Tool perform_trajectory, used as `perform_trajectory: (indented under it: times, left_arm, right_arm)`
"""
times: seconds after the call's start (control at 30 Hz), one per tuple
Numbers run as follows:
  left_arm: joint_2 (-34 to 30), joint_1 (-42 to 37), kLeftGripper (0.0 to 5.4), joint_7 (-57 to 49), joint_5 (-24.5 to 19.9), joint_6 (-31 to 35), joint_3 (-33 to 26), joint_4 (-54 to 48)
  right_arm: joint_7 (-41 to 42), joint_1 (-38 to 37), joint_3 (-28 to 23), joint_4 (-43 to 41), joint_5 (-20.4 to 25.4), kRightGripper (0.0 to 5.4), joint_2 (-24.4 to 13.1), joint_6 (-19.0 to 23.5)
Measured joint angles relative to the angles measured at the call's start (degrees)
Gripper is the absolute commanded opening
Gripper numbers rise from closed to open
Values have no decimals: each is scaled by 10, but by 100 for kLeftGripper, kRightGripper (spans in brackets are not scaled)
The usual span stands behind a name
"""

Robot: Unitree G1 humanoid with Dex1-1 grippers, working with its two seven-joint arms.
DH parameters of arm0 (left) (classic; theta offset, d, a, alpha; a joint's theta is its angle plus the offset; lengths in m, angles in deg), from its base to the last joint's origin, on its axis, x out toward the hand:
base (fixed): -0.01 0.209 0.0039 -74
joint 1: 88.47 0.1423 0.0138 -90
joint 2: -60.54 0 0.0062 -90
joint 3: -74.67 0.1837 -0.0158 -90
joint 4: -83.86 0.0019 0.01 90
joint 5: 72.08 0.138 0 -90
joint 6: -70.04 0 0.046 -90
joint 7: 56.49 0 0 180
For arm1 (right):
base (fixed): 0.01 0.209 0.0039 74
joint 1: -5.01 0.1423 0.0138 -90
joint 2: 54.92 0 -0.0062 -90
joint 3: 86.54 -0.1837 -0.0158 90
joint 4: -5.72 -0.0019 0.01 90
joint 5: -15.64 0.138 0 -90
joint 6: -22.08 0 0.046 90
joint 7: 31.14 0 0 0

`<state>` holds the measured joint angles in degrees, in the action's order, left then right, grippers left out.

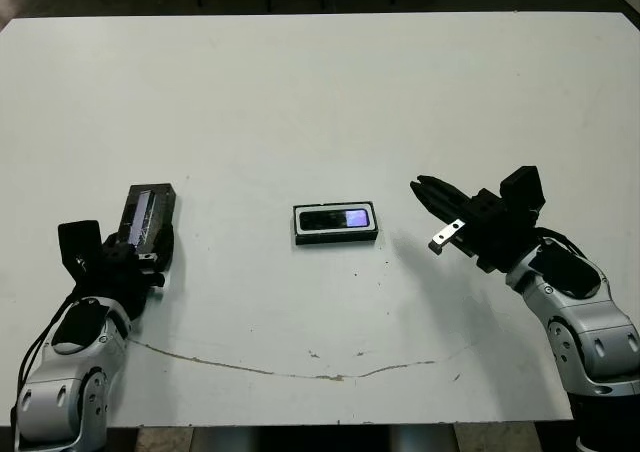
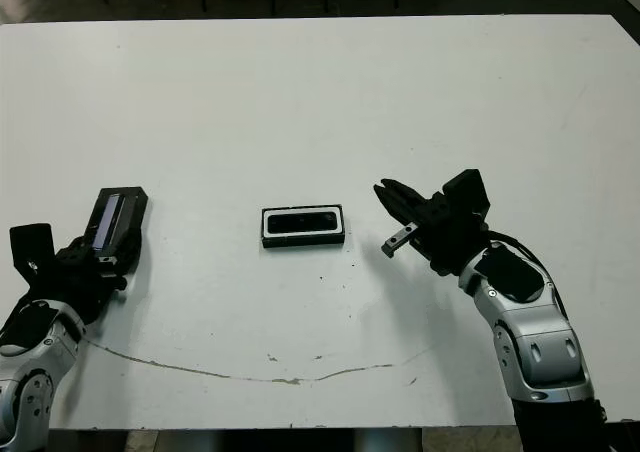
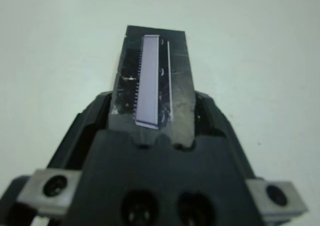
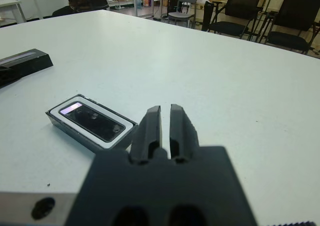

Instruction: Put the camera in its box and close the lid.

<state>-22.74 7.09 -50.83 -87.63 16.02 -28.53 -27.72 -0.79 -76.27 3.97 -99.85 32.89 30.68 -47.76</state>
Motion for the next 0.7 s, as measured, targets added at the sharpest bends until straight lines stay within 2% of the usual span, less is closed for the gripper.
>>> perform_trajectory:
  times: [0.2,0.33,0.53,0.7]
  left_arm:
    - [-24,1,291,31,0,-16,8,-29]
    - [-73,-26,291,75,1,-51,8,-40]
    - [-213,-151,291,214,11,-125,14,32]
    - [-280,-279,291,363,1,-146,72,148]
  right_arm:
    - [0,0,0,-1,0,0,0,0]
    - [-1,0,0,3,-1,0,1,-1]
    - [-6,6,-3,13,1,0,1,11]
    - [-1,21,-23,44,12,0,0,16]
